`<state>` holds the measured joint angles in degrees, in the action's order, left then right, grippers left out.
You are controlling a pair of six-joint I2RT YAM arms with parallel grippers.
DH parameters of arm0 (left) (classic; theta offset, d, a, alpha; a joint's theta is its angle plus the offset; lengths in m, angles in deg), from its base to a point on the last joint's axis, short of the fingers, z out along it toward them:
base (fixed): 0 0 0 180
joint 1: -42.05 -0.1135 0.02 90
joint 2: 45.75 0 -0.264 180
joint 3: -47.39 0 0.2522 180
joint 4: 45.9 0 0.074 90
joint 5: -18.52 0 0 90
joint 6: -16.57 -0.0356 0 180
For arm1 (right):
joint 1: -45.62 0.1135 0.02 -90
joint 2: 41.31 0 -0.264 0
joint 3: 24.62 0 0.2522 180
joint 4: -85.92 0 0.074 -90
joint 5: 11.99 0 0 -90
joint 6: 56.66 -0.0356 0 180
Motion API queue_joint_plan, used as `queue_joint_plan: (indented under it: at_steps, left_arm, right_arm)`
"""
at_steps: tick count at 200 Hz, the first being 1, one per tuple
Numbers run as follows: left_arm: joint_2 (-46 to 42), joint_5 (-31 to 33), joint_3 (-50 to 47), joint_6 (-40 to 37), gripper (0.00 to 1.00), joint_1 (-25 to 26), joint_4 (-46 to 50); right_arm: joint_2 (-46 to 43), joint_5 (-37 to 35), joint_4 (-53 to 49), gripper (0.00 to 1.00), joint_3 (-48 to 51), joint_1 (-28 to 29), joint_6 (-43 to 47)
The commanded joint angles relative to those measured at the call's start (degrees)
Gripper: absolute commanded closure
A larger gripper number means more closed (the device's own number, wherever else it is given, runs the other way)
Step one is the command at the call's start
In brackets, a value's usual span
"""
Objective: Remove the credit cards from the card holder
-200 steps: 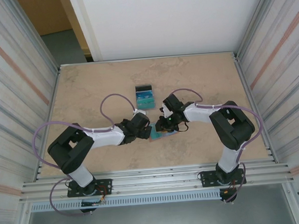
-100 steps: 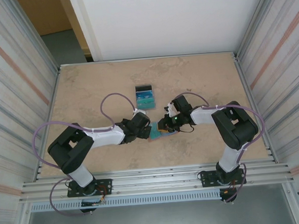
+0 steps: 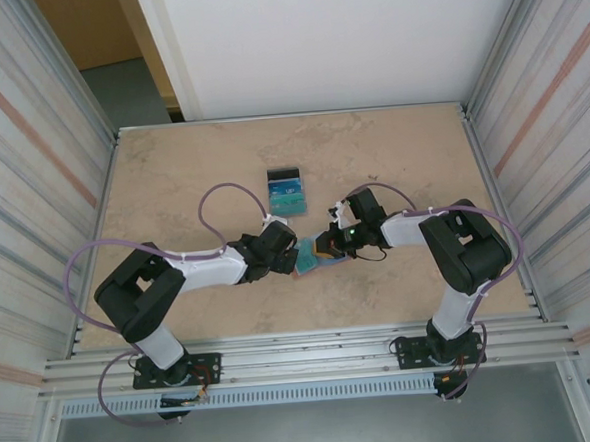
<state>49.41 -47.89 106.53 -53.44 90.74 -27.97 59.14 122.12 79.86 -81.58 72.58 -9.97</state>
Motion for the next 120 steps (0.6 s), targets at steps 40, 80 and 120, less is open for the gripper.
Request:
queue_joint_plan:
  at_steps: [40, 80, 120]
  left_arm:
    - [1.3, 0.9, 0.8, 0.1, 0.01, -0.5, 2.9]
    - [1.1, 0.9, 0.6, 0.0, 0.01, -0.7, 2.9]
    - [1.5, 0.7, 0.7, -0.8, 0.01, -2.0, 2.0]
  right_arm:
    - [-0.7, 1.1, 0.5, 0.94, 1.4, -2.6, 0.4]
    - [-1.2, 0.7, -1.5, 0.94, 1.5, -3.8, 2.0]
    - [-1.8, 0.2, -2.5, 0.95, 1.5, -3.9, 2.8]
